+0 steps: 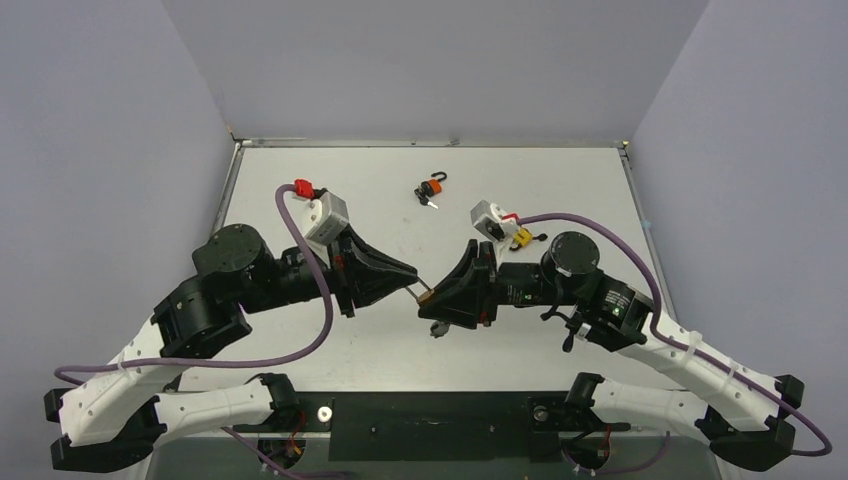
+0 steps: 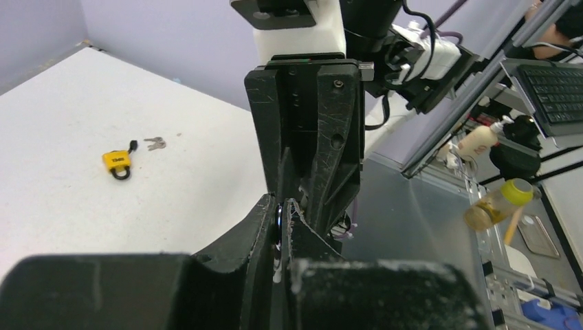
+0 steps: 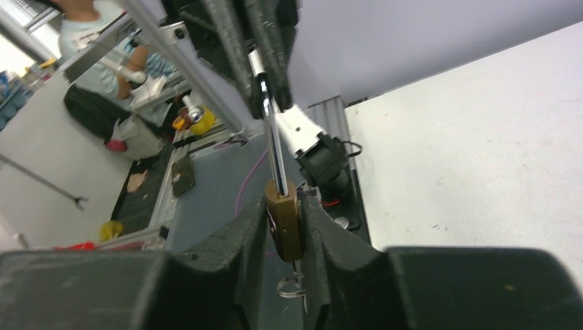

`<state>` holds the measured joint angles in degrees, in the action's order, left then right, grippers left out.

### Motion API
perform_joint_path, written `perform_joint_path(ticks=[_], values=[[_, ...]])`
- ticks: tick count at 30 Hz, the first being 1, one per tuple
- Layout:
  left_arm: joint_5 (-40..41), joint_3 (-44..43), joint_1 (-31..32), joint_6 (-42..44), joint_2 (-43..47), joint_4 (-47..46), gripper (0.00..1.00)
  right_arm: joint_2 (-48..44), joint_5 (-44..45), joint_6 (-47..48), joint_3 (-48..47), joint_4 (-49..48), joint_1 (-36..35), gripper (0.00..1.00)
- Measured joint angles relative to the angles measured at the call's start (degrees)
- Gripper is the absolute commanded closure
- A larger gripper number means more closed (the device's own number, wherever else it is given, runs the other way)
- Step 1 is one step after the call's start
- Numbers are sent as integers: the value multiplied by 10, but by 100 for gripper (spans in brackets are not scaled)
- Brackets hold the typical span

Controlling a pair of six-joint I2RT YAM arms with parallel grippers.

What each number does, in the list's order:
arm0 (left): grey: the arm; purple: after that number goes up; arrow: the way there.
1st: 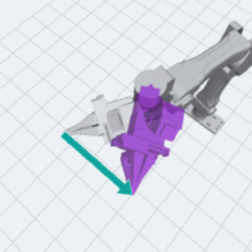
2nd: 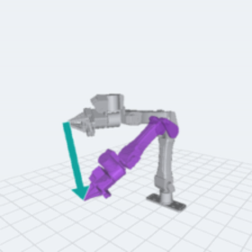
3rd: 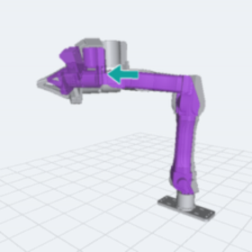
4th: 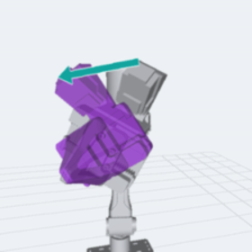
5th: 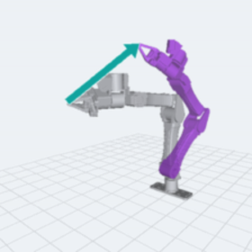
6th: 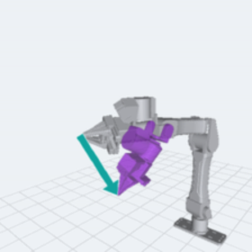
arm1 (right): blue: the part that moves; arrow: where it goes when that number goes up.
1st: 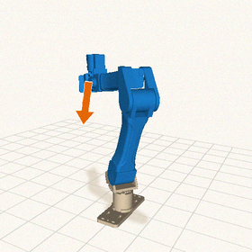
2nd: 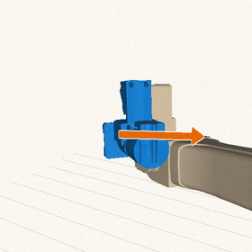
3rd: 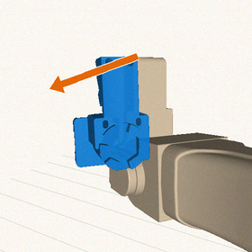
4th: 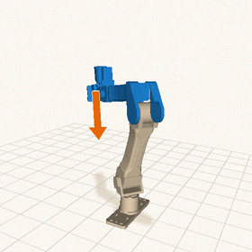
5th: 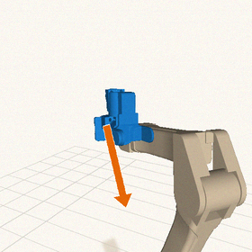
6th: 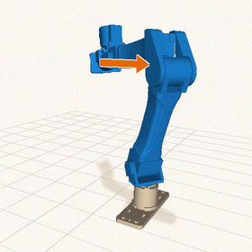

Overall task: Lock with the key
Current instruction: Lock the lock.

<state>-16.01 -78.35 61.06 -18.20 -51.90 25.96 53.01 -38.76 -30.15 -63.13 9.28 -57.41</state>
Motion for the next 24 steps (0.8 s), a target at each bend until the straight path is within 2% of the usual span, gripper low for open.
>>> perform_joint_path(ticks=[2,4,6,10,15,18,24], values=[[27,-5,3,-2,1,9,100,1,22,4,0,-5,2,65],[49,-7,6,-2,-2,32,100,1,51,9,0,-31,10,50],[73,-7,7,-3,-9,63,100,-4,69,12,0,-54,20,43],[111,-8,2,-6,-24,95,100,-24,88,21,11,-82,35,36],[132,-34,-19,-9,-33,123,100,-53,87,21,55,-104,80,34],[134,-64,-38,-12,-33,128,100,-57,86,21,86,-109,100,36],[114,-121,-96,-31,-54,134,100,-32,113,31,102,-96,77,42]])
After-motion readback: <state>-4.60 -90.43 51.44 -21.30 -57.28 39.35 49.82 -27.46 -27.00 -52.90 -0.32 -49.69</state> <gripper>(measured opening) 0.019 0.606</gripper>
